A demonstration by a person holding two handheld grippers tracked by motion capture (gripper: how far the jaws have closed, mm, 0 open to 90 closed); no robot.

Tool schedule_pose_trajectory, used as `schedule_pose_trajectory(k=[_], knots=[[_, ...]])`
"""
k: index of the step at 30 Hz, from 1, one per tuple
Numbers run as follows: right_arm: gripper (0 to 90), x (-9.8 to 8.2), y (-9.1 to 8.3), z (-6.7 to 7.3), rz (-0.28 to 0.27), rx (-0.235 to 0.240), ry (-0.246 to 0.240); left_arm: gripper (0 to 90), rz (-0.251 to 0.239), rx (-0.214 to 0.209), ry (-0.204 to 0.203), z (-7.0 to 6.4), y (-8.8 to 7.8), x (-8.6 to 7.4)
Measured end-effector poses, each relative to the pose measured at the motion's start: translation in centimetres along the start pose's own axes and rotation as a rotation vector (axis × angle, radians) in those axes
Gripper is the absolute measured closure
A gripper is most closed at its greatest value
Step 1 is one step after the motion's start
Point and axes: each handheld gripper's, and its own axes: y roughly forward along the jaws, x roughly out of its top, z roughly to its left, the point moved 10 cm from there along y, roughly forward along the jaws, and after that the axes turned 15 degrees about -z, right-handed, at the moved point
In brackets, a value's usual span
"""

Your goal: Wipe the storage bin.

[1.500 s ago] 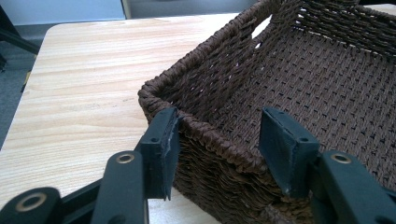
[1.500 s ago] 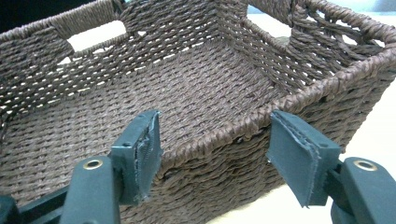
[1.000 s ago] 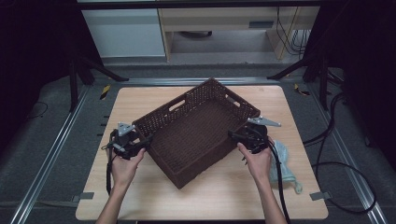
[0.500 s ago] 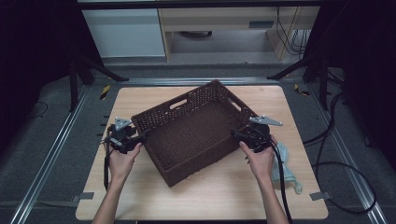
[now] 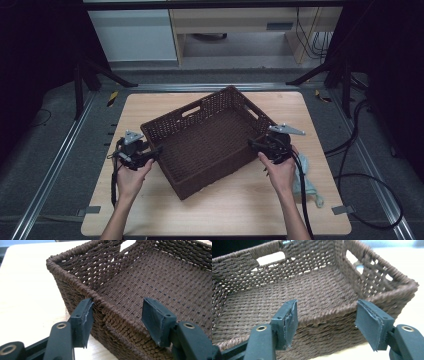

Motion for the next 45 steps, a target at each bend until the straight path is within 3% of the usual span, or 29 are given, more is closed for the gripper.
schedule_pose_trajectory(k=[3,8,12,14,16,23,25,28,30,35,40,45], knots=[[34.0,0.6,-0.4,-0.8,-0.017,-0.010,0.006,42.1,0.000,0.011,0.018,0.6,0.4,0.1],[35.9,0.8,-0.6,-2.4,-0.013,-0.042,-0.009,43.3,0.014,0.002,-0.001,1.6,1.1,0.1],[38.1,0.6,-0.3,-3.2,0.000,-0.056,-0.033,43.7,0.019,0.003,0.010,1.7,1.2,0.1],[40.5,0.7,-0.3,-3.4,-0.002,-0.050,-0.021,43.8,0.021,0.006,0.013,1.7,1.2,0.1],[40.9,0.9,-0.5,-3.7,-0.011,-0.070,-0.046,44.0,0.021,0.005,0.012,1.7,1.2,0.1],[41.2,1.1,-0.2,-4.7,-0.006,-0.094,-0.043,45.1,0.025,0.014,0.020,2.1,1.5,0.2],[40.7,0.8,0.1,-5.1,0.001,-0.086,-0.022,45.1,0.021,0.016,0.018,2.3,1.7,0.2],[49.7,0.6,0.3,-4.9,0.006,-0.050,0.008,45.1,0.018,0.015,0.026,2.2,1.6,0.2],[50.5,0.5,0.4,-4.7,0.010,-0.049,-0.013,45.3,0.014,0.016,0.028,2.1,1.4,0.3],[50.8,0.3,-0.1,-4.5,0.026,-0.058,-0.026,44.4,-0.001,-0.009,-0.002,1.7,0.3,0.3],[49.8,-0.1,-1.5,-3.7,0.047,-0.048,-0.035,44.6,0.009,-0.048,0.021,0.7,-0.1,-0.1],[47.3,0.0,-2.0,-3.5,0.044,-0.017,-0.036,47.9,0.022,-0.036,0.032,1.0,0.3,-0.4]])
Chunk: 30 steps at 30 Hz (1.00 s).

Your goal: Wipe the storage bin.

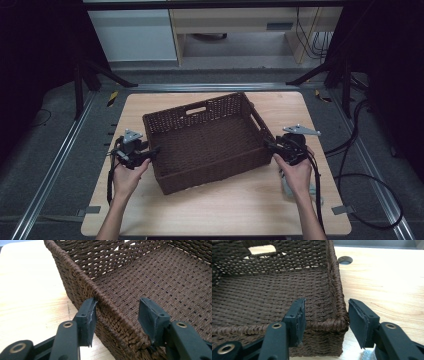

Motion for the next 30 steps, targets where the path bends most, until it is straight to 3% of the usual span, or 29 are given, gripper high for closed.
schedule_pose_trajectory(k=[2,5,9,12,14,18,22,25,27,30], knots=[[46.8,0.2,0.4,-0.2,-0.009,0.004,0.012,49.1,0.009,0.000,-0.001,0.2,0.1,0.0],[53.4,0.3,1.2,-0.7,-0.003,-0.004,0.003,51.0,0.005,-0.001,-0.002,0.9,0.5,0.2],[66.8,-0.2,2.2,-0.7,0.025,0.011,-0.015,51.9,0.004,-0.016,-0.069,1.8,1.0,0.1],[77.3,-0.4,2.3,-0.1,0.029,0.049,-0.024,51.7,0.003,-0.005,-0.028,1.7,0.9,0.1],[78.5,-0.4,2.2,0.0,0.034,0.043,-0.034,51.7,-0.002,0.003,-0.002,1.6,0.8,0.2],[79.1,-0.7,1.8,0.1,0.038,0.040,-0.051,49.3,0.009,-0.003,-0.004,1.2,0.5,-0.1],[77.5,-1.0,1.0,0.7,0.043,0.051,-0.060,47.4,0.031,0.011,0.020,1.3,0.6,-0.5],[75.3,-1.3,0.4,1.2,0.050,0.061,-0.076,50.8,0.042,0.014,0.024,1.4,0.5,-0.8],[71.2,-1.2,0.4,1.2,0.051,0.080,-0.064,51.8,0.043,0.018,0.030,1.4,0.5,-0.8],[63.2,-1.0,0.9,0.8,0.042,0.066,-0.057,53.7,0.048,0.026,0.038,1.5,0.5,-0.8]])
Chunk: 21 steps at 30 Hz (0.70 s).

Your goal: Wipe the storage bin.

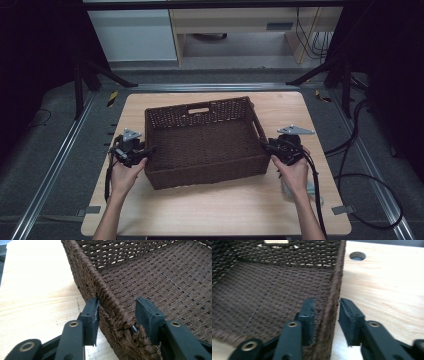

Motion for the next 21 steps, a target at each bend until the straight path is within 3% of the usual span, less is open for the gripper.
schedule_pose_trajectory(k=[4,8,18,21], knots=[[63.0,0.0,1.3,-0.2,0.000,0.004,0.002,56.1,0.001,-0.003,-0.002,0.2,0.2,0.0],[71.4,-0.3,1.7,0.2,-0.001,0.028,-0.001,57.3,0.007,0.000,0.008,0.5,0.2,0.1],[71.8,-1.0,0.5,2.0,0.015,0.051,-0.030,64.7,0.024,0.032,0.034,1.2,-0.6,0.0],[71.0,-1.4,-0.1,2.7,0.015,0.058,-0.036,65.4,0.023,0.024,0.020,1.5,-1.0,-0.2]])
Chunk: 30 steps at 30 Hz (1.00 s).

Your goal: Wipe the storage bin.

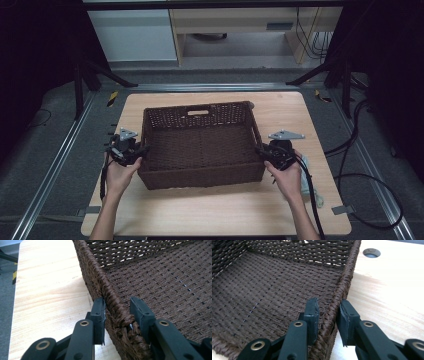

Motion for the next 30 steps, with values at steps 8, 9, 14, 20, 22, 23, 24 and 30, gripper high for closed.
schedule_pose_trajectory(k=[8,9,14,20,22,23,24,30], knots=[[56.6,-0.1,-0.6,0.8,-0.020,0.020,0.029,66.0,0.012,-0.002,0.014,0.2,-0.4,-0.2],[54.7,0.0,-0.6,0.7,-0.030,0.019,0.021,66.0,0.013,-0.003,0.016,0.2,-0.3,-0.2],[49.3,1.3,-1.6,-0.2,-0.082,0.020,0.051,65.8,0.006,-0.024,-0.010,0.7,0.0,-0.2],[43.8,2.0,-2.7,-2.1,-0.121,0.013,0.093,65.0,0.008,-0.050,-0.044,1.3,0.3,-0.1],[42.4,1.7,-2.9,-2.9,-0.111,-0.007,0.092,64.8,0.004,-0.050,-0.039,1.3,0.3,-0.1],[41.0,1.4,-3.0,-3.3,-0.103,-0.022,0.092,64.9,0.010,-0.050,-0.045,1.2,0.3,-0.1],[39.9,1.2,-3.0,-3.7,-0.099,-0.036,0.087,64.9,0.009,-0.050,-0.044,1.2,0.3,-0.1],[37.8,0.0,-3.4,-5.8,-0.073,-0.104,0.088,64.9,0.011,-0.048,-0.048,1.2,0.2,-0.1]])
